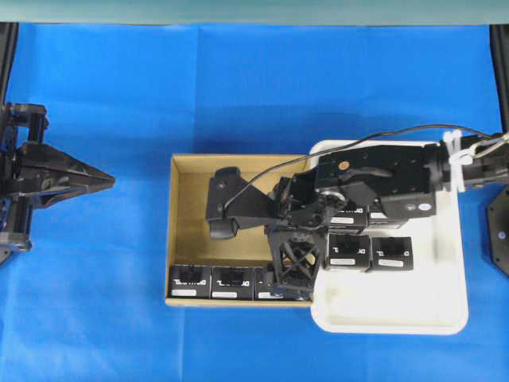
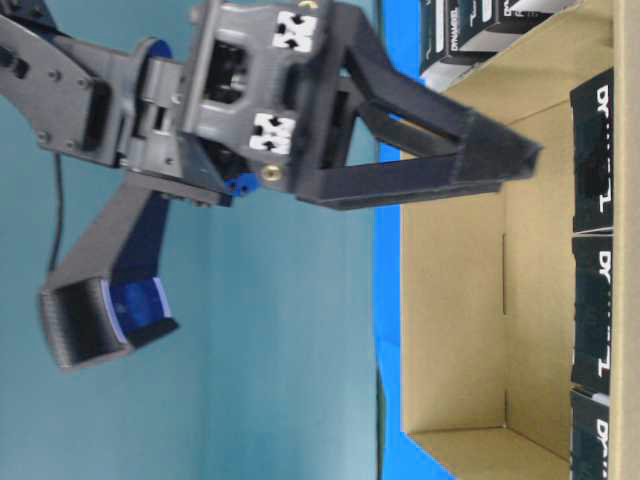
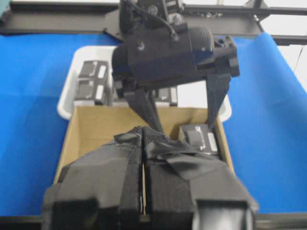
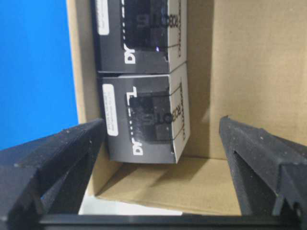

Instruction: Pick the box from inside the cardboard box.

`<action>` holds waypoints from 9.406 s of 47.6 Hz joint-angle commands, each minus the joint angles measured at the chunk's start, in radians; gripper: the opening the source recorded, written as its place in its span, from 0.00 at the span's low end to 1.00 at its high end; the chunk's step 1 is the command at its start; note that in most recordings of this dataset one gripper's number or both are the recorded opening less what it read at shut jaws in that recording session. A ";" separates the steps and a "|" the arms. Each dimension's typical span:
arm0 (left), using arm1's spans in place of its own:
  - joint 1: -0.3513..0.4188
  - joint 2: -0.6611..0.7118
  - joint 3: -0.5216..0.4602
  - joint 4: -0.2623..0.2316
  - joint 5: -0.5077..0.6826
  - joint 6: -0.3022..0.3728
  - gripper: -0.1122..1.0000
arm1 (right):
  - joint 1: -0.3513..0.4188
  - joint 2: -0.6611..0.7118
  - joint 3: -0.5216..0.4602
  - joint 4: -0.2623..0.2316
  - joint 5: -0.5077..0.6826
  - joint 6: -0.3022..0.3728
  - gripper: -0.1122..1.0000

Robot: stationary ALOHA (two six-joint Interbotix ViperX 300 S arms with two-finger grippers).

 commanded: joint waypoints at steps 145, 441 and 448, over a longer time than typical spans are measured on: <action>0.003 0.006 -0.026 0.003 0.018 -0.003 0.07 | 0.000 0.064 0.015 -0.222 -0.101 -0.106 0.84; -0.055 0.002 -0.028 0.003 0.020 -0.038 0.07 | 0.104 -0.977 0.607 -0.293 -0.646 0.299 0.93; -0.055 0.000 -0.028 0.003 0.020 -0.038 0.07 | 0.104 -0.976 0.611 -0.291 -0.641 0.301 0.93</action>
